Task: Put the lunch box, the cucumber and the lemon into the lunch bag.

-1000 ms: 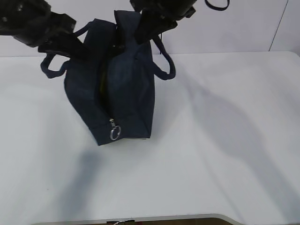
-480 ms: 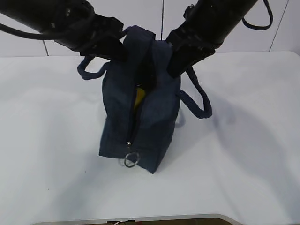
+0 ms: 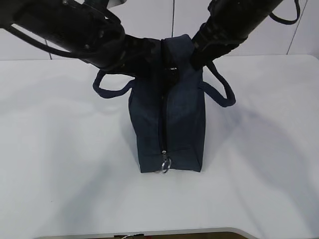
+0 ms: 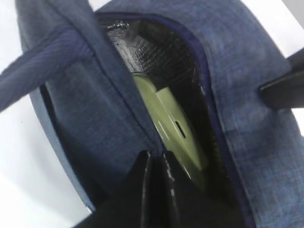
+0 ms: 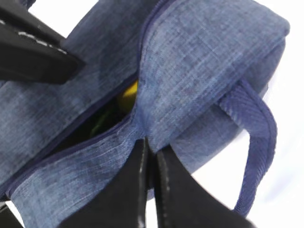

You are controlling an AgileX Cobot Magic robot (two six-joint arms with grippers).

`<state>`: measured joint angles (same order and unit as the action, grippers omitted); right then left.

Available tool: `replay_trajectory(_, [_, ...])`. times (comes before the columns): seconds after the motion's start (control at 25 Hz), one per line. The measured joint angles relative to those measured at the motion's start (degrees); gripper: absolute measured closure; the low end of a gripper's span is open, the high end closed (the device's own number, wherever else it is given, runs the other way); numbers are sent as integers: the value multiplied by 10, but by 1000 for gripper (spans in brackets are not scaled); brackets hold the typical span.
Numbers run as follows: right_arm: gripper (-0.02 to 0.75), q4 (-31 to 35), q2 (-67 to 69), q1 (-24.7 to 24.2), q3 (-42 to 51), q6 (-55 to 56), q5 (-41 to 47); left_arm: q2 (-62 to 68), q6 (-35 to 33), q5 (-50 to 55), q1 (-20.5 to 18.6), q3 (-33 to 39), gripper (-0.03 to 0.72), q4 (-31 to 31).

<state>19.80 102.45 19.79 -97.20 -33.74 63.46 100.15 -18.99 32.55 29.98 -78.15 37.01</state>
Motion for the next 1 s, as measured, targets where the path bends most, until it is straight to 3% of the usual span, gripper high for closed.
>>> replay_trajectory(1.0, [729, 24, 36, 0, 0, -23, -79, 39, 4, -80, 0, -1, 701, -15])
